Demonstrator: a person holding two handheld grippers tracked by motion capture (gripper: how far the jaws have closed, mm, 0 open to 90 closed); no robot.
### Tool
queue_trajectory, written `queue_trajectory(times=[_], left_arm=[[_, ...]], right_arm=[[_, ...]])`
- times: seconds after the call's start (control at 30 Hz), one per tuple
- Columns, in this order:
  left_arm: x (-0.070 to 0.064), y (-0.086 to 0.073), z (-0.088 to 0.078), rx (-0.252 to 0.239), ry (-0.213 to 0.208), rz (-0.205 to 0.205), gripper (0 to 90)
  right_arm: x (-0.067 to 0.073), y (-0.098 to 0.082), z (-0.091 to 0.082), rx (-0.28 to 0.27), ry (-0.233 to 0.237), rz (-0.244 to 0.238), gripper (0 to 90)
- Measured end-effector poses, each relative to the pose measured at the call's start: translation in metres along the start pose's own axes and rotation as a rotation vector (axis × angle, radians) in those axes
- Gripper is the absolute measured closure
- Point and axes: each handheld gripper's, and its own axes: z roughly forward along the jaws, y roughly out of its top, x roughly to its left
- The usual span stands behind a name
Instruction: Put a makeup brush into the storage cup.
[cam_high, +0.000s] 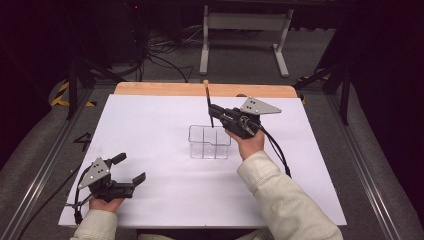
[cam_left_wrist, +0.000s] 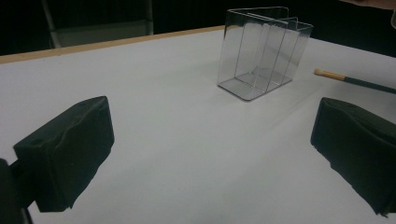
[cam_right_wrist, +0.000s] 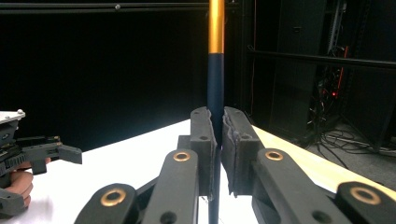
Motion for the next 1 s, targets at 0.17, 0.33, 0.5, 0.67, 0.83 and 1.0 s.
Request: queue_trajectory(times=[0.17, 0.33, 0.5, 0.67, 0.83, 1.0], left_arm=[[0.0, 0.0, 0.0, 0.003, -0.002, 0.001, 0.1], [0.0, 0.0, 0.0, 0.003, -0.001, 0.0, 0.1], [0.0, 0.0, 0.0, 0.002, 0.0, -0.001, 0.1], [0.0, 0.0, 0.0, 0.001, -0.001, -0.002, 0.1], [0.0, 0.0, 0.0, 0.001, -0.001, -0.002, 0.1], [0.0, 0.0, 0.0, 0.002, -0.001, -0.002, 0.1]], right_arm=[[0.002, -0.008, 0.005, 0.004, -0.004, 0.004, 83.2], [0.002, -0.016, 0.01, 0.012, -0.008, 0.015, 83.2], [0.0, -0.022, 0.01, 0.031, -0.032, 0.035, 83.2], [0.001, -0.028, 0.011, 0.051, -0.041, 0.037, 83.2], [0.001, -0.031, 0.013, 0.073, -0.048, 0.039, 83.2], [0.001, -0.035, 0.013, 0.101, -0.048, 0.044, 83.2]])
